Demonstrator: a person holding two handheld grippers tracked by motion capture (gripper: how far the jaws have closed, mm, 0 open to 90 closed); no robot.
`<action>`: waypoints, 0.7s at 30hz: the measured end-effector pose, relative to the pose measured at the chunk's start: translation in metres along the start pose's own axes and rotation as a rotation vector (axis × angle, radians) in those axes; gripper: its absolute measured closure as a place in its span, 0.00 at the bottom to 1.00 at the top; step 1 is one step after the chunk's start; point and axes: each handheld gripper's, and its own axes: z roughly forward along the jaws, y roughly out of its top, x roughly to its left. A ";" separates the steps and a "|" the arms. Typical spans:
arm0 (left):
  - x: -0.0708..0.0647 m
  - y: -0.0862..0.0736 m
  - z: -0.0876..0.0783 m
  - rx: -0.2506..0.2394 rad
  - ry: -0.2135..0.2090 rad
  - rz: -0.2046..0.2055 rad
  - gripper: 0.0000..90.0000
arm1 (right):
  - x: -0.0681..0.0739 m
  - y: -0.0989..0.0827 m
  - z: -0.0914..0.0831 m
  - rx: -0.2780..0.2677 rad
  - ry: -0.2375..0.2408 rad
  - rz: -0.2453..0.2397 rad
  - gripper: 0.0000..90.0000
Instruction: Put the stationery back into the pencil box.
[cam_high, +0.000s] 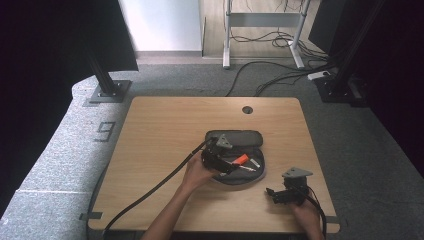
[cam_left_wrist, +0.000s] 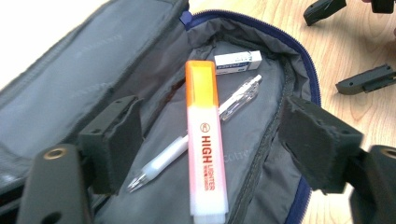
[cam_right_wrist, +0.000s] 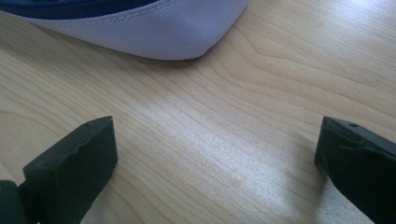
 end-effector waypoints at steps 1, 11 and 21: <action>0.000 0.000 -0.003 -0.003 0.001 0.001 0.23 | 0.000 0.000 0.000 0.000 0.000 0.000 0.00; -0.001 -0.001 -0.031 -0.026 0.003 0.007 0.20 | 0.000 0.000 0.000 0.000 -0.001 0.001 0.00; -0.001 -0.007 -0.059 -0.054 0.018 0.003 0.16 | 0.000 0.000 0.000 0.000 0.000 0.002 0.00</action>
